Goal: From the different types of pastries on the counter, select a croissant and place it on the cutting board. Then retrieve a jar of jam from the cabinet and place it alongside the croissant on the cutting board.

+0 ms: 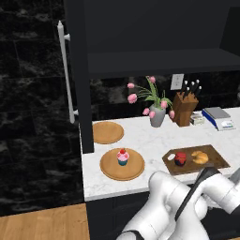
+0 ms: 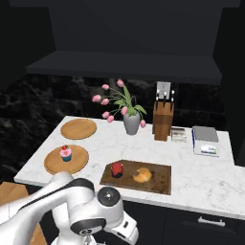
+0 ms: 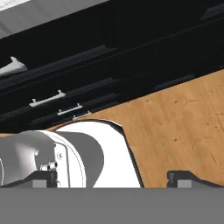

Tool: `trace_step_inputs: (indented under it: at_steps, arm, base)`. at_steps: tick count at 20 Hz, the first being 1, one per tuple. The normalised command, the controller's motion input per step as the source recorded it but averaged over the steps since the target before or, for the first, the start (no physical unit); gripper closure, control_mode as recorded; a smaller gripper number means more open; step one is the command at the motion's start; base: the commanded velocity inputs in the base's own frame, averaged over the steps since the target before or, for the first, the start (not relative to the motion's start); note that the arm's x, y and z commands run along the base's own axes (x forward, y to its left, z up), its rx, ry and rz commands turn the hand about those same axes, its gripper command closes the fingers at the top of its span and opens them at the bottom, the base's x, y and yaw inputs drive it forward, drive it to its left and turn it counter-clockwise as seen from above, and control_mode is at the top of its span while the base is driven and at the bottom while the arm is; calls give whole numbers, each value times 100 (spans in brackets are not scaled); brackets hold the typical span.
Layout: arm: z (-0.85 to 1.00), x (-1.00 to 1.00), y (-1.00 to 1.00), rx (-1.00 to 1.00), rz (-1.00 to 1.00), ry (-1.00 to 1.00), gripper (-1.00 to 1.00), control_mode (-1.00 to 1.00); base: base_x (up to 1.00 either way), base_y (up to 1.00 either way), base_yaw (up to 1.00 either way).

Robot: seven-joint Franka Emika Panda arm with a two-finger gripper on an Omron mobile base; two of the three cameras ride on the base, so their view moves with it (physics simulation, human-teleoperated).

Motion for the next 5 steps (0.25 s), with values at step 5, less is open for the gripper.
trace_step_inputs:
  at_steps: [5]
  arm:
    - [-4,-6,4,0,0,0,-100,-100]
  base:
    - [0,0,0]
